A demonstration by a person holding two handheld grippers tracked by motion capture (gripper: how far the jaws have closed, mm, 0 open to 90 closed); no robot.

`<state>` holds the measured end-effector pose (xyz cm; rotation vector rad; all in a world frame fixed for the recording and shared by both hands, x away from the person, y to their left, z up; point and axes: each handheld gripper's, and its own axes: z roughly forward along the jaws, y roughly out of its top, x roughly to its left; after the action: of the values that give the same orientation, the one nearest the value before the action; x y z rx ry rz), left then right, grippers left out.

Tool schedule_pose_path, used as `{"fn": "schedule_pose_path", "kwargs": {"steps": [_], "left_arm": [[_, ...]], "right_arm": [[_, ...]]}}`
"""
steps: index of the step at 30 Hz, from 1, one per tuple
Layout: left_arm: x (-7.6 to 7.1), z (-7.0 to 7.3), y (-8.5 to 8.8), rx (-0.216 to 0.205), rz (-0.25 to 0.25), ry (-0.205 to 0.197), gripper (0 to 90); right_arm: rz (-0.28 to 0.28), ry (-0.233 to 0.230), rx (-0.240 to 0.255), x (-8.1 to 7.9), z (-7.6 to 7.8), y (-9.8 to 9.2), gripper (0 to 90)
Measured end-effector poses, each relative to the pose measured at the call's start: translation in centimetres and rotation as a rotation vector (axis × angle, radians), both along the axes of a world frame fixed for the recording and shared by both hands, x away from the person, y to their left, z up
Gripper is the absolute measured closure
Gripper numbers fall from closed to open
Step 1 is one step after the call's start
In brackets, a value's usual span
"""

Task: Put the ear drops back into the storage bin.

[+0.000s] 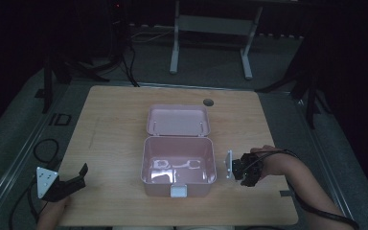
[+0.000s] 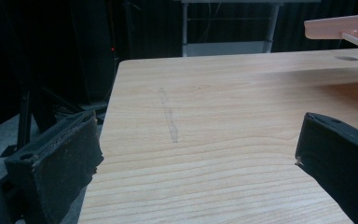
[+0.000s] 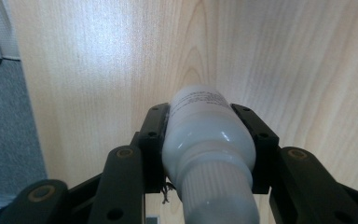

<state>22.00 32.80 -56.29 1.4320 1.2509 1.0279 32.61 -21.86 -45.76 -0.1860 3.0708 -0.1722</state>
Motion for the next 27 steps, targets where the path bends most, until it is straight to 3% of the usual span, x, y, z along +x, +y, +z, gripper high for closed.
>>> {"fn": "schedule_pose_path", "kwargs": {"steps": [10, 27], "left_arm": [[0.0, 0.0, 0.0, -0.001, 0.001, 0.001, 0.4], [0.0, 0.0, 0.0, -0.001, 0.001, 0.0, 0.4]], "right_arm": [[-0.017, -0.021, 0.007, -0.3, 3.6, 0.7, 59.6], [-0.044, -0.047, 0.057, -0.6, 8.7, 4.2, 59.6]]}}
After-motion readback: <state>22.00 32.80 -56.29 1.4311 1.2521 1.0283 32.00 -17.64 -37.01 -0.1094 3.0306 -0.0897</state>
